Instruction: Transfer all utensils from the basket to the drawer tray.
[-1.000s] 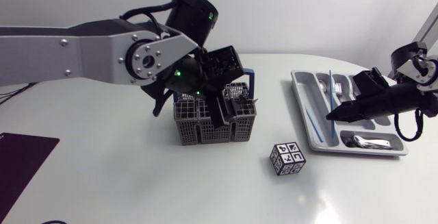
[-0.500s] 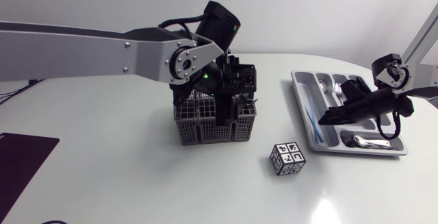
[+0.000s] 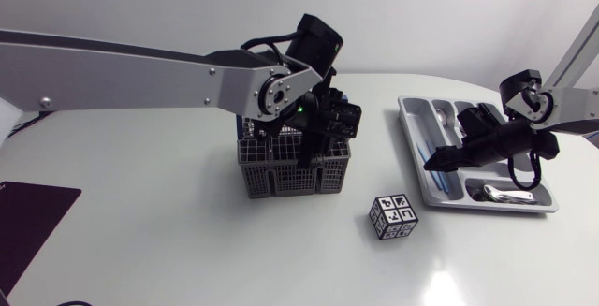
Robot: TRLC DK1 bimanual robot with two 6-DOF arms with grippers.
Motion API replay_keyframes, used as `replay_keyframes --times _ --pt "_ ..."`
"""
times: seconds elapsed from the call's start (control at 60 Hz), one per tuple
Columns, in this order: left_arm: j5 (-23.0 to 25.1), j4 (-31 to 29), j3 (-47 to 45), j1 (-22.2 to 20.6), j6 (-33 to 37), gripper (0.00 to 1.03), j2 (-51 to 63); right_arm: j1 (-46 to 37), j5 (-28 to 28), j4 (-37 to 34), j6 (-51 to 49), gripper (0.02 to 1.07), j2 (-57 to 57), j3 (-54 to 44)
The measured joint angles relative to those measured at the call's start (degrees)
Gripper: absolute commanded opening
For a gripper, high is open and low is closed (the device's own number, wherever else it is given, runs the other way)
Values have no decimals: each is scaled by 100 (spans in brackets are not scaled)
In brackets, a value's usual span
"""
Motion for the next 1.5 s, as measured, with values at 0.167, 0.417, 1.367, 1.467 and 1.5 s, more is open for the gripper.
replay_keyframes --times 0.167,0.417,1.367,1.467,1.5 --pt "-20 0 22 0 212 24 111 11 0 22 -11 79 -151 -74" --pt "-208 177 136 0 581 4 284 74 2 103 -46 82 -341 -319" --pt "-232 -308 103 7 820 4 -546 538 153 118 -63 82 -866 -684" --pt "-232 -448 68 9 868 4 -813 616 168 114 -63 82 -1003 -715" --pt "-232 -490 57 13 868 4 -909 643 168 98 -63 82 -1058 -734"
